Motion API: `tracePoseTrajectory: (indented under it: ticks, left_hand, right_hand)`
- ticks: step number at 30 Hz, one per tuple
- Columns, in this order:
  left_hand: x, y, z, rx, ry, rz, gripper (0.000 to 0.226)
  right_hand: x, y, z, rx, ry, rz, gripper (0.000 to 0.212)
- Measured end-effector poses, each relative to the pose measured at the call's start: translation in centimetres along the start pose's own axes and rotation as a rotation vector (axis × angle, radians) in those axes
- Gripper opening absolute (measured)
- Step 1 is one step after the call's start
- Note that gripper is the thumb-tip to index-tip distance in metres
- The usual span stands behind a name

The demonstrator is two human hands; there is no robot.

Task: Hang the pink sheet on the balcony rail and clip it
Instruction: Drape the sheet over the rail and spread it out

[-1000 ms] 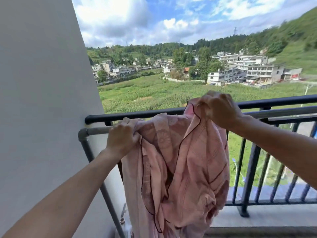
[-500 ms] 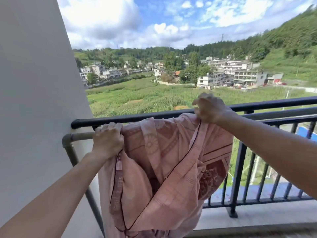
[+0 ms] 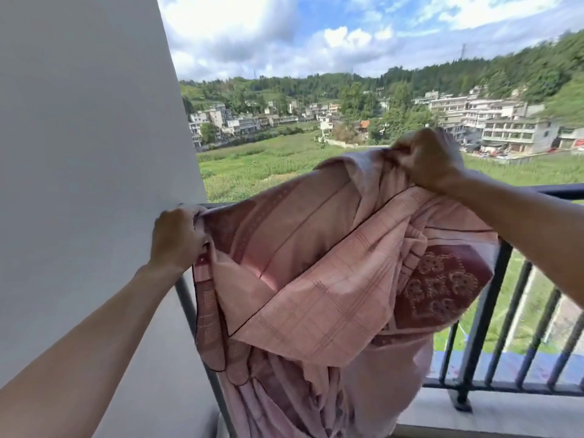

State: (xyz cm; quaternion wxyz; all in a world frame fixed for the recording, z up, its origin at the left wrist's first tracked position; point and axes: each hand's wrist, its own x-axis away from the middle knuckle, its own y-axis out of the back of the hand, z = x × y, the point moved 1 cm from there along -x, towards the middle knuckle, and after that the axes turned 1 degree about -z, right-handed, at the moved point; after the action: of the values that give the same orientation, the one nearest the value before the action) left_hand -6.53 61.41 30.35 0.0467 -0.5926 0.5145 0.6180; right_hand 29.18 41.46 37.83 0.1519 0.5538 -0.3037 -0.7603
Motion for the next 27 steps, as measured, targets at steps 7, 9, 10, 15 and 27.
tracePoseTrajectory:
  ticks: [7, 9, 10, 15, 27]
  left_hand:
    - [-1.1, -0.9, -0.6, 0.072, 0.229, 0.109, 0.033]
    - [-0.7, -1.3, -1.1, 0.051, 0.279, 0.151, 0.034]
    - [-0.6, -1.4, -1.3, 0.035, 0.284, 0.165, 0.032]
    - [-1.5, -1.2, -1.4, 0.106, 0.326, 0.182, 0.029]
    - [-3.1, 1.9, 10.0, 0.157, 0.521, 0.052, 0.027]
  right_hand:
    - [-4.1, -2.1, -4.1, 0.357, -0.399, 0.307, 0.019]
    - [-2.5, -3.4, -1.8, 0.357, -0.317, 0.433, 0.016]
    - [-1.8, -3.7, 0.0, 0.298, -0.216, 0.432, 0.017]
    - [7.8, -2.9, 13.0, 0.003, 0.61, 0.426, 0.053]
    - [3.0, 1.9, 2.5, 0.539, -0.003, 0.222, 0.028]
